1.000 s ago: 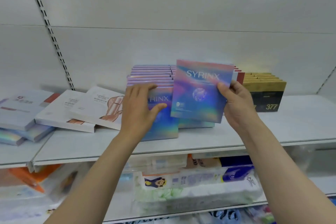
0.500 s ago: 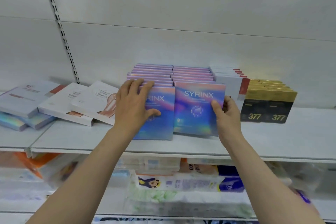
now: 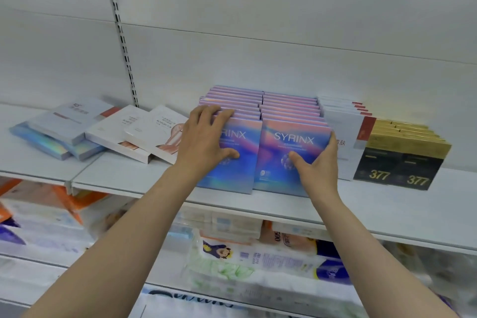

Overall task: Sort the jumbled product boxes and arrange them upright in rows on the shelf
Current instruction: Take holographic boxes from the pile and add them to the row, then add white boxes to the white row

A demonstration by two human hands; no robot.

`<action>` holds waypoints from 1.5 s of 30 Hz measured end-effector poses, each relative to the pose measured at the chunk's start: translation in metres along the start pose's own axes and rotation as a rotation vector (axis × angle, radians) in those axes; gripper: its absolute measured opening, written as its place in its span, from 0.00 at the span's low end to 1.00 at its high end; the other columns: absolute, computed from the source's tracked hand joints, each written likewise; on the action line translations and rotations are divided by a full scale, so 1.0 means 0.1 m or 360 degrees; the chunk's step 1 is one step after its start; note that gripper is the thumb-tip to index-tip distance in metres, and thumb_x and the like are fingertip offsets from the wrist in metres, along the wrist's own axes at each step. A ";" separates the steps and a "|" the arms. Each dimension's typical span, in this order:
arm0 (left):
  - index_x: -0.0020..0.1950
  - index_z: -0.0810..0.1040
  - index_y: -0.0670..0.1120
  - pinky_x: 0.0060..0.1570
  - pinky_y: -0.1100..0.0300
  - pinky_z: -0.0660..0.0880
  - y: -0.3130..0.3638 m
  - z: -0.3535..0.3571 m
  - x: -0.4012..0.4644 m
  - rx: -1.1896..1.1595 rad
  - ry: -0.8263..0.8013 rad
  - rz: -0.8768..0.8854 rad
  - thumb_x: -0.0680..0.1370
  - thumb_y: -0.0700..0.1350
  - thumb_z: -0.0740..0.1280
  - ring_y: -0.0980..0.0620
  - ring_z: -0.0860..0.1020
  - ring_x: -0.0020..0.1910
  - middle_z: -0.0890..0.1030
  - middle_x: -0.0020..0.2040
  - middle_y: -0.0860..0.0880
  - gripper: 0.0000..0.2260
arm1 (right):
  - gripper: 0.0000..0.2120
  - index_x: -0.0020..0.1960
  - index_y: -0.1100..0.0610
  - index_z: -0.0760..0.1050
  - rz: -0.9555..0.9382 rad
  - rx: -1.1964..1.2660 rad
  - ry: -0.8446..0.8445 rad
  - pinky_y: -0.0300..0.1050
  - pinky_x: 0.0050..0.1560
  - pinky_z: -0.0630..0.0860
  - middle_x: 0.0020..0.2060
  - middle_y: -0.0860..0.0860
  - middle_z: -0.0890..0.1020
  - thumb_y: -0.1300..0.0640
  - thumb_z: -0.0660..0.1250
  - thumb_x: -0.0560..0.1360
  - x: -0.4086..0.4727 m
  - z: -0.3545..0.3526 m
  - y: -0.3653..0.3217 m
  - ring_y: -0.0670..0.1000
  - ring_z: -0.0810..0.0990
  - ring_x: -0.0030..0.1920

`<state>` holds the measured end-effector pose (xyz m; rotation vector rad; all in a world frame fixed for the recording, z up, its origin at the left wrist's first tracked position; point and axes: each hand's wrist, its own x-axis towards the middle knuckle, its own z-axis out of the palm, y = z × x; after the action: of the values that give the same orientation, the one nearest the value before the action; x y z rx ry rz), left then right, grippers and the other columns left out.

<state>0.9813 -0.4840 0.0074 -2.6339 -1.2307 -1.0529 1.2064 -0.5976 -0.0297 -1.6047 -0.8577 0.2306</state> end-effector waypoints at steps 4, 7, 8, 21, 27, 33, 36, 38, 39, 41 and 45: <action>0.74 0.65 0.51 0.69 0.47 0.64 0.02 -0.05 0.00 0.0038 -0.0072 0.0004 0.63 0.62 0.76 0.43 0.60 0.70 0.67 0.70 0.46 0.43 | 0.44 0.75 0.48 0.56 -0.0005 -0.0157 0.0022 0.56 0.63 0.77 0.68 0.48 0.71 0.53 0.79 0.68 0.02 -0.02 -0.06 0.49 0.73 0.67; 0.75 0.64 0.51 0.70 0.49 0.61 0.02 -0.11 0.03 0.0103 -0.0142 0.0029 0.68 0.64 0.73 0.44 0.61 0.71 0.66 0.71 0.47 0.40 | 0.42 0.77 0.53 0.56 -0.0022 -0.0338 0.0083 0.60 0.68 0.72 0.73 0.52 0.67 0.48 0.76 0.71 0.02 -0.07 -0.19 0.54 0.68 0.73; 0.75 0.63 0.51 0.71 0.50 0.60 0.01 -0.15 0.04 0.0086 -0.0174 0.0014 0.69 0.64 0.71 0.44 0.61 0.71 0.66 0.71 0.47 0.39 | 0.41 0.78 0.54 0.55 -0.0044 -0.0414 0.0128 0.60 0.71 0.68 0.75 0.53 0.65 0.47 0.74 0.73 0.01 -0.09 -0.26 0.55 0.65 0.74; 0.69 0.73 0.49 0.60 0.60 0.68 -1.01 -1.60 -0.05 -0.0679 -0.0206 -0.0230 0.75 0.57 0.70 0.53 0.74 0.64 0.76 0.66 0.50 0.25 | 0.18 0.67 0.53 0.76 -0.0603 -0.0725 -0.0290 0.45 0.65 0.69 0.64 0.53 0.78 0.50 0.67 0.78 -0.56 0.74 -2.01 0.51 0.75 0.65; 0.67 0.74 0.50 0.56 0.64 0.66 -1.93 -2.23 -0.39 -0.0619 -0.0188 -0.0158 0.74 0.54 0.72 0.56 0.74 0.61 0.77 0.64 0.52 0.24 | 0.19 0.67 0.48 0.75 -0.0687 -0.0659 -0.0497 0.49 0.68 0.70 0.64 0.47 0.77 0.48 0.69 0.77 -1.25 1.65 -2.50 0.47 0.75 0.64; 0.67 0.73 0.50 0.57 0.63 0.68 -2.75 -2.40 -0.78 -0.0601 -0.0288 -0.0178 0.73 0.53 0.73 0.55 0.74 0.62 0.77 0.64 0.52 0.24 | 0.21 0.68 0.47 0.73 -0.0593 -0.0595 -0.0631 0.50 0.69 0.70 0.65 0.44 0.75 0.48 0.70 0.76 -1.83 2.54 -2.47 0.45 0.72 0.66; 0.68 0.73 0.50 0.57 0.64 0.67 -3.08 -2.37 -0.93 -0.0623 -0.0365 -0.0240 0.74 0.53 0.73 0.57 0.73 0.62 0.76 0.65 0.52 0.24 | 0.22 0.68 0.46 0.73 -0.0483 -0.0599 -0.0661 0.49 0.68 0.71 0.65 0.44 0.75 0.46 0.70 0.75 -2.02 2.89 -2.37 0.45 0.72 0.66; 0.68 0.73 0.50 0.56 0.64 0.66 -3.27 -2.33 -0.96 -0.0637 -0.0370 -0.0275 0.74 0.53 0.73 0.59 0.72 0.59 0.76 0.65 0.52 0.24 | 0.22 0.68 0.45 0.72 -0.0434 -0.0621 -0.0695 0.44 0.67 0.70 0.66 0.43 0.74 0.45 0.69 0.76 -2.08 3.06 -2.28 0.44 0.72 0.66; 0.68 0.73 0.50 0.56 0.64 0.66 -3.35 -2.30 -0.97 -0.0645 -0.0363 -0.0291 0.74 0.53 0.72 0.59 0.72 0.59 0.76 0.65 0.52 0.24 | 0.22 0.68 0.45 0.72 -0.0416 -0.0631 -0.0715 0.43 0.67 0.69 0.66 0.42 0.74 0.45 0.69 0.76 -2.09 3.13 -2.25 0.43 0.71 0.66; 0.68 0.73 0.49 0.57 0.63 0.67 -3.48 -2.23 -0.94 -0.0676 -0.0346 -0.0333 0.74 0.53 0.72 0.56 0.73 0.62 0.76 0.65 0.52 0.24 | 0.22 0.69 0.45 0.72 -0.0375 -0.0638 -0.0744 0.43 0.67 0.69 0.66 0.42 0.74 0.44 0.68 0.76 -2.05 3.24 -2.18 0.43 0.71 0.66; 0.68 0.73 0.48 0.62 0.58 0.69 -3.63 -1.99 -0.83 -0.0729 -0.0379 -0.0419 0.74 0.54 0.71 0.53 0.72 0.65 0.76 0.66 0.51 0.24 | 0.21 0.68 0.46 0.73 -0.0289 -0.0661 -0.0720 0.42 0.63 0.69 0.66 0.44 0.74 0.43 0.68 0.76 -1.82 3.40 -2.04 0.43 0.72 0.64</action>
<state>0.5805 -0.3530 0.0270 -3.0753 -1.5862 -1.2126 0.7970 -0.4553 0.0195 -1.8749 -1.4680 0.3068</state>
